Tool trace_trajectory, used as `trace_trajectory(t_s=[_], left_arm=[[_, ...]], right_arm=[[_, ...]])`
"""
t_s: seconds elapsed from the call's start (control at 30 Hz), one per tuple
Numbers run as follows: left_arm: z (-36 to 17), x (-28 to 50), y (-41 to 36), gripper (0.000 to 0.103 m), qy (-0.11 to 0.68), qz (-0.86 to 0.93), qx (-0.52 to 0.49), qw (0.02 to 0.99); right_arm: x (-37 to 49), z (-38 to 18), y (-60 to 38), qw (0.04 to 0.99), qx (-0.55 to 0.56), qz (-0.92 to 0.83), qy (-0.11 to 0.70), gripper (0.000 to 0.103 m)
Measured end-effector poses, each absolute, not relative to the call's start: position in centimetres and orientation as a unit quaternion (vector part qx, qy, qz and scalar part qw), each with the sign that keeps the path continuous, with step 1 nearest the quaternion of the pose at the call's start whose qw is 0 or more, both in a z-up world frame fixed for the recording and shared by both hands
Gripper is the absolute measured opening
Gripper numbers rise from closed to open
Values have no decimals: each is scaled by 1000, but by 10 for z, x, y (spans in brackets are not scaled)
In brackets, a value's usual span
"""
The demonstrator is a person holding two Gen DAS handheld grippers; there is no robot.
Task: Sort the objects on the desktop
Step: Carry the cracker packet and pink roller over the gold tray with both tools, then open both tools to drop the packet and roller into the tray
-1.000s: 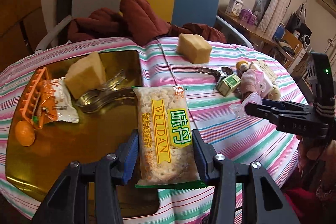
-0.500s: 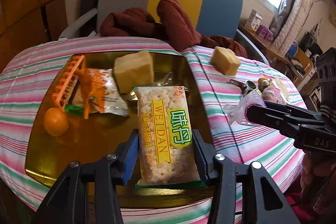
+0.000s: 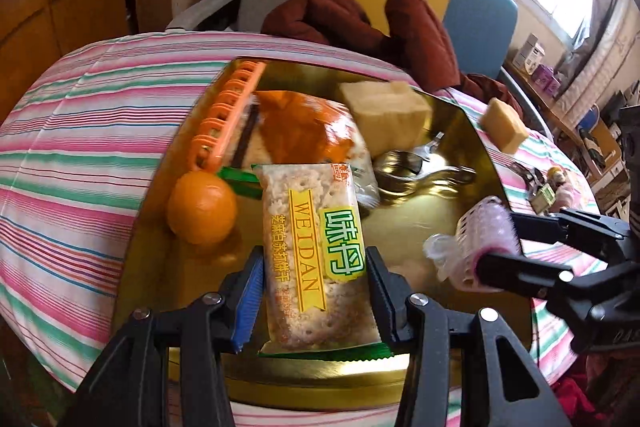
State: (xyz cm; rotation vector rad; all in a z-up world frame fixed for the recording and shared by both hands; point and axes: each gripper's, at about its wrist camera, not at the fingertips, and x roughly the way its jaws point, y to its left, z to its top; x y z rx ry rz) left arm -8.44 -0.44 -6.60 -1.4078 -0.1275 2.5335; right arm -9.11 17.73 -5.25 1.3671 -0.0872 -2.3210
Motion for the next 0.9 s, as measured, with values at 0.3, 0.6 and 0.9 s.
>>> trace_trajectory(t_s=[0.3,0.6,0.9], left_arm=[[-68,-86,-36,50,-103,853,-503,96],[-52,-71,-49,51,-129,872,-464,86],[-54,-61,-64,51,-164,871,-460,53]], right_arm=[[-131,-75,124,237,506,-829,-6,71],[-115,-75,155,210,503,-836,-60,53],[-135,-96,143,207,535,-812,-106,44]])
